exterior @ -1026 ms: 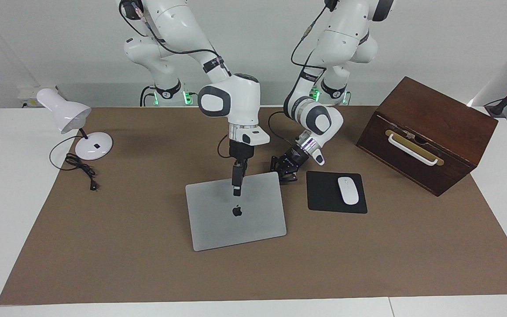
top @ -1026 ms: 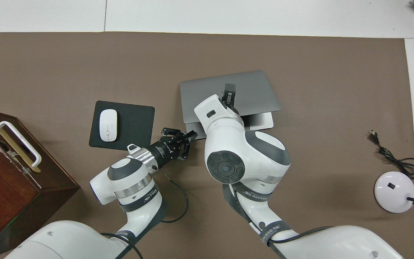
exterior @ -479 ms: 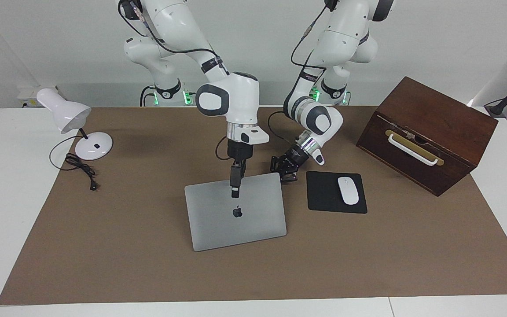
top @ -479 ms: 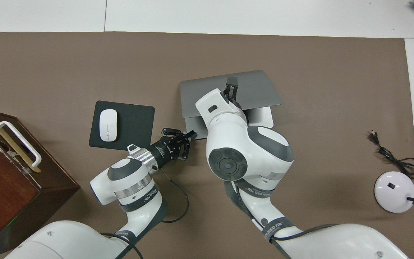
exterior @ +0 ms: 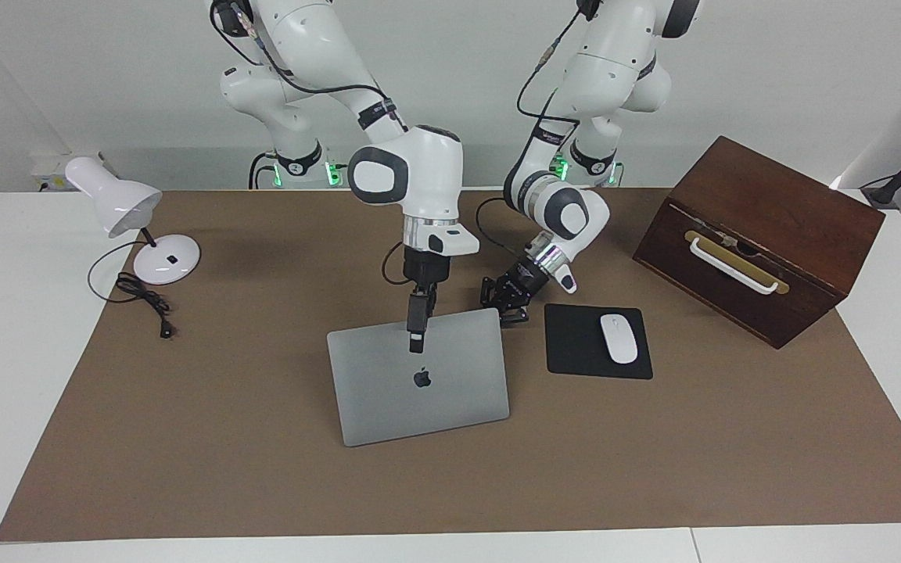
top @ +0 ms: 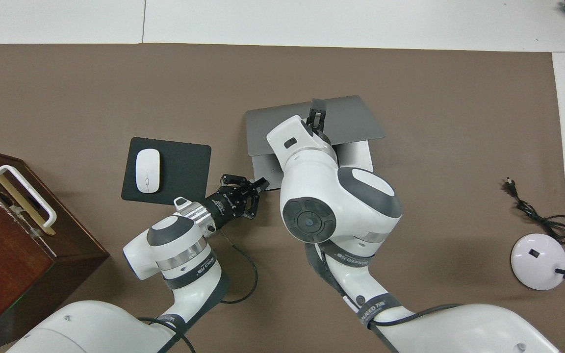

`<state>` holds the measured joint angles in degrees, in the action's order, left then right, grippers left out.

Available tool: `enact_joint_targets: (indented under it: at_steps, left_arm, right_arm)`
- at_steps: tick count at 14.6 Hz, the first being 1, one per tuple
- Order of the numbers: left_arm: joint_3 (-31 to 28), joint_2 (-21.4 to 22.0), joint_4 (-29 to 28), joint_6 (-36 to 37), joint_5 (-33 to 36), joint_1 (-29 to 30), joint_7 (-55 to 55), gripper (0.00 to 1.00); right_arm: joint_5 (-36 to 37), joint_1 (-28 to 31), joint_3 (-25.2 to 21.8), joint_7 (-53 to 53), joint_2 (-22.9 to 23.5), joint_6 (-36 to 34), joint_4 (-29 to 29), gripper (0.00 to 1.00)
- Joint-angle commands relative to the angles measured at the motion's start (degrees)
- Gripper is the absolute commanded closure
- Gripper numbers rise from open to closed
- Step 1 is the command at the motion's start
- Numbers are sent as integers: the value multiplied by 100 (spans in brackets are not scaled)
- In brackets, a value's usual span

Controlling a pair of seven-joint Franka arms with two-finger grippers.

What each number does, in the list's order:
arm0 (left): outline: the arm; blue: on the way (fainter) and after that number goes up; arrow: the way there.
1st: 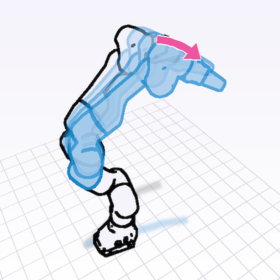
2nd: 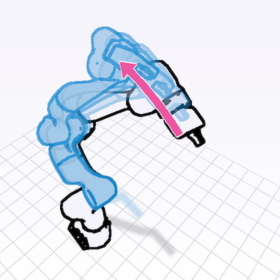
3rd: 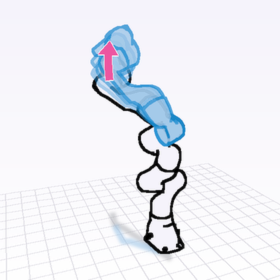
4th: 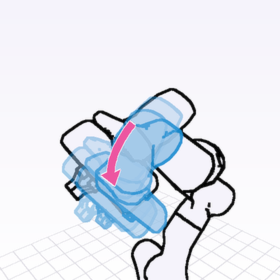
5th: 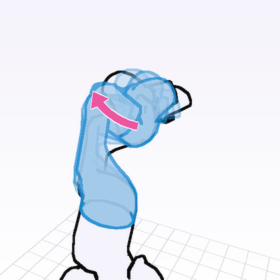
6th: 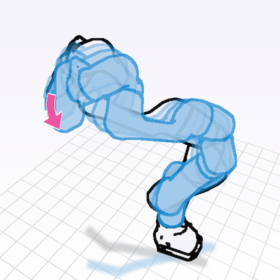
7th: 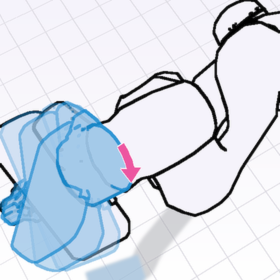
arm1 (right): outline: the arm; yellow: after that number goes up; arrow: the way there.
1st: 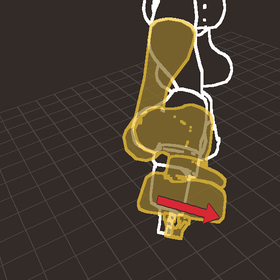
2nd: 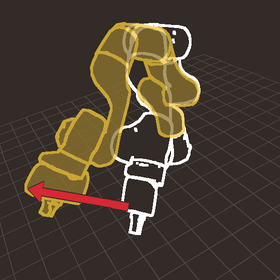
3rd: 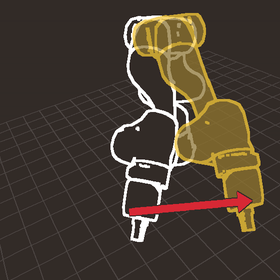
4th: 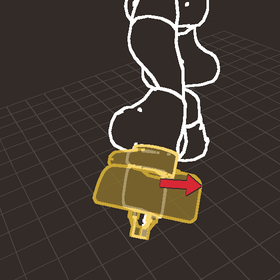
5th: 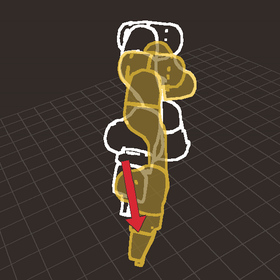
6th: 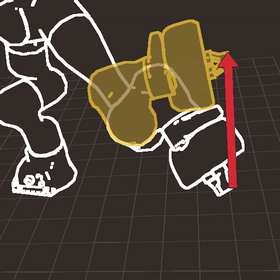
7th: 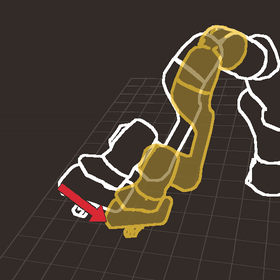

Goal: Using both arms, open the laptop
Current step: 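Lift the laptop lid upward with the right gripper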

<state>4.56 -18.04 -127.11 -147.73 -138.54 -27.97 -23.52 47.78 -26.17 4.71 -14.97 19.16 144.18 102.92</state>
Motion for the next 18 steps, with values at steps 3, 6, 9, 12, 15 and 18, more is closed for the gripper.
enact_joint_targets:
  at_steps: [3, 6, 9, 12, 15, 18]
  left_arm:
    - [28, -270, 54, 42, -130, 81, 163, 100]
    - [28, -270, 54, 42, -130, 73, 163, 100]
    - [28, -270, 46, 42, -130, 81, 163, 100]
    - [28, -270, 46, 42, -130, 81, 163, 100]
    - [28, -270, 46, 42, -130, 81, 163, 100]
    - [28, -270, 46, 42, -130, 81, 163, 100]
  right_arm:
    - [258, 60, 47, 152, 202, -127, -378, 0]
    - [327, 60, 38, 152, 229, -136, -413, 0]
    - [425, 60, 38, 152, 281, -145, -545, 0]
    - [495, 69, 38, 144, 334, -276, -755, 0]
    - [530, 60, 38, 152, 352, -294, -809, 0]
    - [618, 60, 38, 152, 360, -303, -826, 0]
